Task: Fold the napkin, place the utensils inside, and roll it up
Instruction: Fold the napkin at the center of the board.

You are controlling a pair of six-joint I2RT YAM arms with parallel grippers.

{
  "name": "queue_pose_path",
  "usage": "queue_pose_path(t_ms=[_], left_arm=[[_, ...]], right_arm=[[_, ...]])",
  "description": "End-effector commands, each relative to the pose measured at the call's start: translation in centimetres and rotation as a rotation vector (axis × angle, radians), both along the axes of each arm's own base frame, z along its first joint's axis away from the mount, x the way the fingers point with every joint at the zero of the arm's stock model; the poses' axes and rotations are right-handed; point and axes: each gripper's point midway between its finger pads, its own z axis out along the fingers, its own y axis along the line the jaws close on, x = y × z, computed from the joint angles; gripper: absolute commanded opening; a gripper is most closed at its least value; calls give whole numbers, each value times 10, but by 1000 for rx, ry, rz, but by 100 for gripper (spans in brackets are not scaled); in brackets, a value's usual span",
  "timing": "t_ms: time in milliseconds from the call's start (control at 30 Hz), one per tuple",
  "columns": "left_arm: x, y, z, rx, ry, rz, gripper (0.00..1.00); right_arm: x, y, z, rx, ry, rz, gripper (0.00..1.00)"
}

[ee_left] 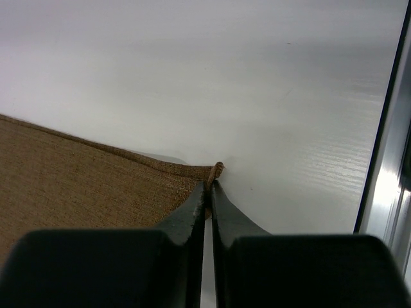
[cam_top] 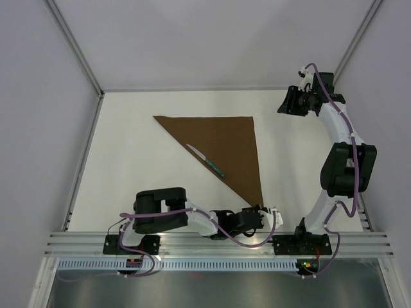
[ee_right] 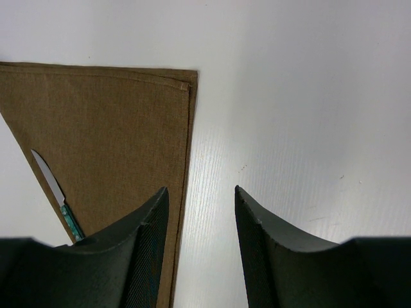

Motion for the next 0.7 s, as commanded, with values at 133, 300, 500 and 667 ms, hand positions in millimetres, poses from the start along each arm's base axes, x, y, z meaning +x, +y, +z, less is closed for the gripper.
queue_pose_path(t_ms=[133,300,500,667], left_arm=[[-3,-18,36,-116,32,-14,2],[-1,-18,49,-151,39,-12,2],[10,-16,73,-225,93,2,2],[28,-10,85,-292,169,47,2]], right_arm=[[3,0,18,12,-49,-9,51],[3,-1,17,10,-45,-11,51],[3,-2,15,10,-40,-12,50],[4,-1,15,9,-37,-9,50]])
